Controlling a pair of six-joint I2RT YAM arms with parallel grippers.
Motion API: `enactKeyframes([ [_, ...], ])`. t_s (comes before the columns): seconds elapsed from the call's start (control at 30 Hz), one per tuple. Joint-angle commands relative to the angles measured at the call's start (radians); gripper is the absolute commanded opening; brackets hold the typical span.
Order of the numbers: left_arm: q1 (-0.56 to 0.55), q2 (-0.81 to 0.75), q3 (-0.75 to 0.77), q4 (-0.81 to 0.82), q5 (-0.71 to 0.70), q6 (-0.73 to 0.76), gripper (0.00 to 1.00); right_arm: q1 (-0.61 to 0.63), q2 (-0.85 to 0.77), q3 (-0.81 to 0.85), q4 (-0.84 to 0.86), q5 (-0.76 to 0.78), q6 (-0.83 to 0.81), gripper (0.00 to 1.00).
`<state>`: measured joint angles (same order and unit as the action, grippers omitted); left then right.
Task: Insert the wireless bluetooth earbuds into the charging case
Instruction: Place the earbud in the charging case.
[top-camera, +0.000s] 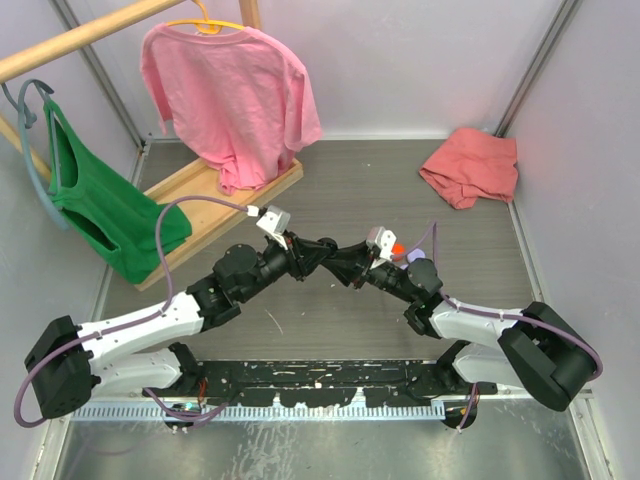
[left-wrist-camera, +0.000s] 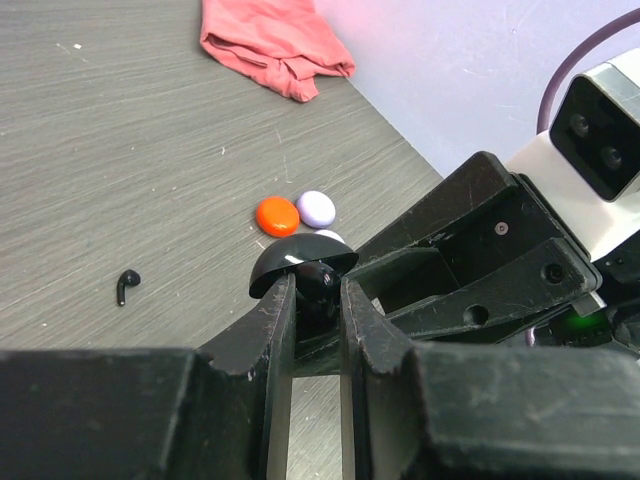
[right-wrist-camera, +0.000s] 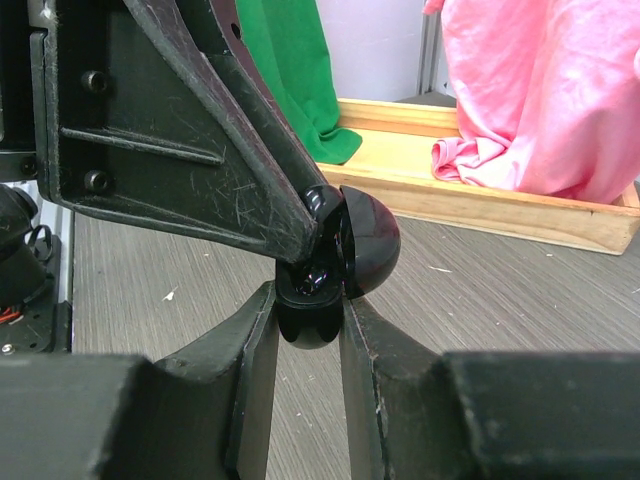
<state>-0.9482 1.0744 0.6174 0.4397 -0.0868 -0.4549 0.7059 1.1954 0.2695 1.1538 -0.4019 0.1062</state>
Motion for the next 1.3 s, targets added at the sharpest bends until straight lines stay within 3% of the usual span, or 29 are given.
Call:
enactKeyframes([
  [0.0, -0.008, -0.024, -0.013, 0.054, -0.028, 0.02, 0.15, 0.006, -0.035, 0.007, 0.06, 0.021, -0.025, 0.02],
  [0.83, -0.027, -0.015, -0.004, -0.05, -0.024, 0.051, 0.2, 0.006, -0.041, -0.007, 0.058, 0.032, -0.044, 0.02],
  [1.27, -0.035, -0.005, 0.013, -0.072, -0.007, 0.034, 0.32, 0.005, -0.049, -0.035, 0.066, 0.075, -0.056, 0.02],
])
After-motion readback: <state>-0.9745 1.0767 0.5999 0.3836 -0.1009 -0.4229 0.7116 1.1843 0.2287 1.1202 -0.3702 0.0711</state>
